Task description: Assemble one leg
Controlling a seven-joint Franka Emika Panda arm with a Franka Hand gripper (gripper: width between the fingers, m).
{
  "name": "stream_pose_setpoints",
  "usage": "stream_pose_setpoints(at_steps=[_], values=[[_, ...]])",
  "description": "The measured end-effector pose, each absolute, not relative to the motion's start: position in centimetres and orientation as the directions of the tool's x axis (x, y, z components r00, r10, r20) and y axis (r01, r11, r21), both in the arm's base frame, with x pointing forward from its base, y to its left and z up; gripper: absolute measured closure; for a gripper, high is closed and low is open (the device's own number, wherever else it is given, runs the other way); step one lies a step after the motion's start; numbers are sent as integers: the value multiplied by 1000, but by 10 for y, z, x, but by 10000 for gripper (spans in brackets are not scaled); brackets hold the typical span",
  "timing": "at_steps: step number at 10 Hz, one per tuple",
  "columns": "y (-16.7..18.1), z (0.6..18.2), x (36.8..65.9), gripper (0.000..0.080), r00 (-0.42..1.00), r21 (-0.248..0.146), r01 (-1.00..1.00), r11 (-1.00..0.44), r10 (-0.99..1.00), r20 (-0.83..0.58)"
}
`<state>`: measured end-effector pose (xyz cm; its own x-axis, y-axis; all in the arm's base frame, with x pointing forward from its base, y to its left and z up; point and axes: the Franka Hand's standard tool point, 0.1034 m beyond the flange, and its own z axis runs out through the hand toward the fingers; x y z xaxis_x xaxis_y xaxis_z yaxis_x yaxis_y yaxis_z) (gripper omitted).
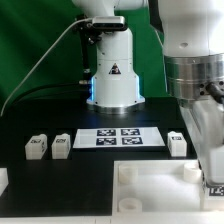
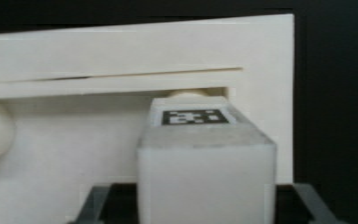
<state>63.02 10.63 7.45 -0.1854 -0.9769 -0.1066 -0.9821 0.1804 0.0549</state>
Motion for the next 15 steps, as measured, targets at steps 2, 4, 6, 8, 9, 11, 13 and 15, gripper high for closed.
stream_pose_setpoints(at_steps=[2,4,6,8,9,11,13,15], values=[[107,75,627,506,-318,80,-947,312,-944,-83],[107,75,627,506,-317,79,-947,311,-945,-82],[107,75,627,209,-258,74,-965,252,-962,-86],[117,78,624,162,-30,56,-998,26,-997,-76],[123,80,622,153,118,46,-992,-121,-991,-71],[120,79,622,153,324,31,-945,-327,-943,-78],[117,77,622,151,569,17,-821,-571,-820,-67],[117,77,631,151,796,-10,-605,-796,-605,-10]])
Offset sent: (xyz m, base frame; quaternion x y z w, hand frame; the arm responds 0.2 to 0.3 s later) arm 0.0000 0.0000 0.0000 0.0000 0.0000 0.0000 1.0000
